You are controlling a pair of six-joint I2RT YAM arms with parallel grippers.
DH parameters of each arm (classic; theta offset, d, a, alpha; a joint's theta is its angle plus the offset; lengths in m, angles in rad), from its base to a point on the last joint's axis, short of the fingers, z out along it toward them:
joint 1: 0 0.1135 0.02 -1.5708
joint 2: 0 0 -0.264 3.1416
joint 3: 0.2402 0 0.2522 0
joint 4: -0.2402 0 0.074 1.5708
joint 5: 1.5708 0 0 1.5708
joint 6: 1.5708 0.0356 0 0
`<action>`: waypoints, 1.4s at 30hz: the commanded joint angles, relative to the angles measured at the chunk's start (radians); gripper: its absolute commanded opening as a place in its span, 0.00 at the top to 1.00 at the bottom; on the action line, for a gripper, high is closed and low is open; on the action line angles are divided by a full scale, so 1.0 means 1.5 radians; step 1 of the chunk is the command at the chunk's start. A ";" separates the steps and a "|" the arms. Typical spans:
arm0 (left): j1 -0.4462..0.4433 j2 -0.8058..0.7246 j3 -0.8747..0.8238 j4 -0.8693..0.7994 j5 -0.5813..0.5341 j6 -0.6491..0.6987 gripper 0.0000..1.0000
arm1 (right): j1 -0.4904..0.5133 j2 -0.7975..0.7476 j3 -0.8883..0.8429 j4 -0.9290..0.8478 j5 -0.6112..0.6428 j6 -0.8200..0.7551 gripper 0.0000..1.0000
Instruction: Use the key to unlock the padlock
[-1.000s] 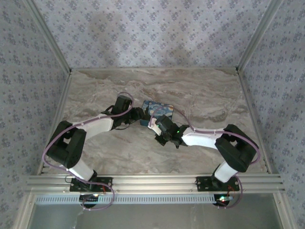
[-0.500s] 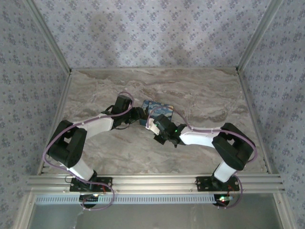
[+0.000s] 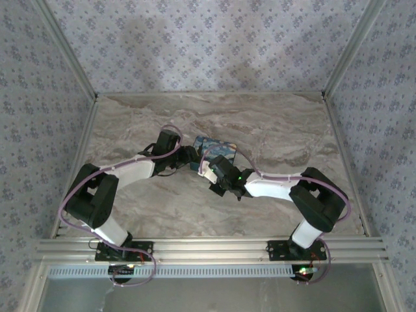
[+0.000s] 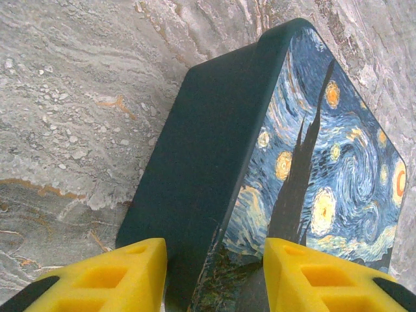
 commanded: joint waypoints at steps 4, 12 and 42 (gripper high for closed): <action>-0.002 0.007 0.012 -0.014 0.015 0.002 0.57 | 0.005 0.006 0.026 0.026 0.009 -0.011 1.00; -0.004 0.009 0.009 -0.006 0.019 -0.008 0.57 | 0.016 0.027 0.074 0.015 -0.002 -0.027 1.00; 0.003 0.009 0.007 -0.002 0.022 -0.009 0.57 | 0.049 0.026 0.059 0.051 0.071 -0.075 1.00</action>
